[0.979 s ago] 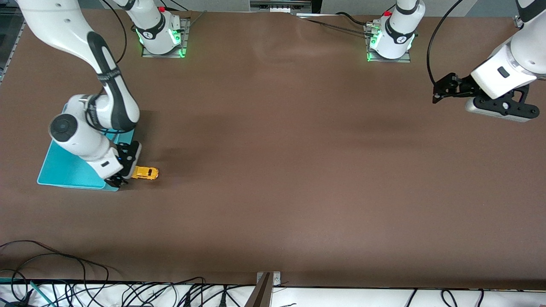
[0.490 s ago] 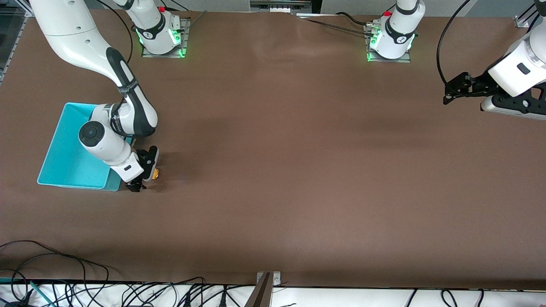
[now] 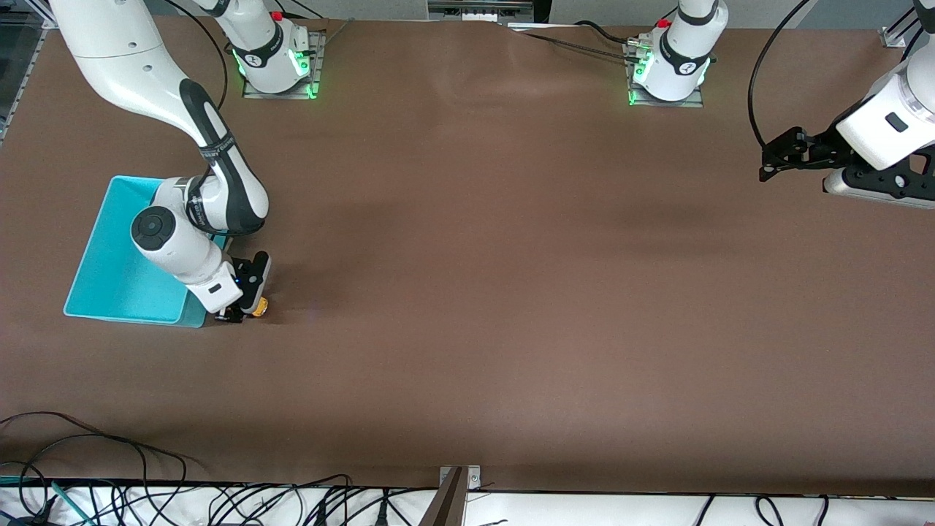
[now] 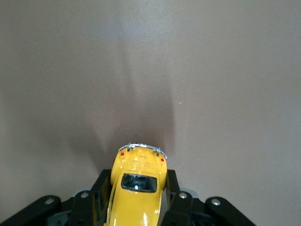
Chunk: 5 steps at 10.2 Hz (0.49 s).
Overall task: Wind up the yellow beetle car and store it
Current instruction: 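Lift the car with the right gripper and carry it into the box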
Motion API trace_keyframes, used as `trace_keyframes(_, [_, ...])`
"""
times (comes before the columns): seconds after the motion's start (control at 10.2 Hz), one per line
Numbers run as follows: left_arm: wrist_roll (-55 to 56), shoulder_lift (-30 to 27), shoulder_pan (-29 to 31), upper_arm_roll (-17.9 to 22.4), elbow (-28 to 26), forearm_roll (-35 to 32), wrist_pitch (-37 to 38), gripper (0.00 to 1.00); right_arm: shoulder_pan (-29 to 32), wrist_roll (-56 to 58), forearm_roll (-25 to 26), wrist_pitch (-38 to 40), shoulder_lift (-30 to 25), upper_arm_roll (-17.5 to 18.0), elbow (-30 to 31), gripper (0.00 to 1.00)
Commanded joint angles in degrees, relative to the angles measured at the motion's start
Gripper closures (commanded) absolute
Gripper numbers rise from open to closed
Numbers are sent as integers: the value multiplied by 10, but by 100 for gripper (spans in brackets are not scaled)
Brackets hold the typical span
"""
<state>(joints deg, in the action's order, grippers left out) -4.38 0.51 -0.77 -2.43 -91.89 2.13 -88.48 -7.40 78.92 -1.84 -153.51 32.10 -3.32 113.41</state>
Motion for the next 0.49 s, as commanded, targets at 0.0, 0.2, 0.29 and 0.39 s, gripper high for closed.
trace_keyframes(0.0, [6, 10, 9, -2, 21, 1, 12, 0, -2, -44, -6, 58, -63, 9, 1, 100])
trace_keyframes(0.2, [6, 11, 4, -5, 22, -23, 12, 0, -2, -61, -6, 133, -97, 11, -31, 100])
trace_keyframes(0.29, [6, 10, 3, -6, 22, -26, 12, 0, -2, -65, -6, 165, -117, 10, -40, 100])
trace_keyframes(0.39, [6, 10, 2, -6, 22, -30, 12, 0, -2, -84, -5, 194, -141, 7, -38, 100])
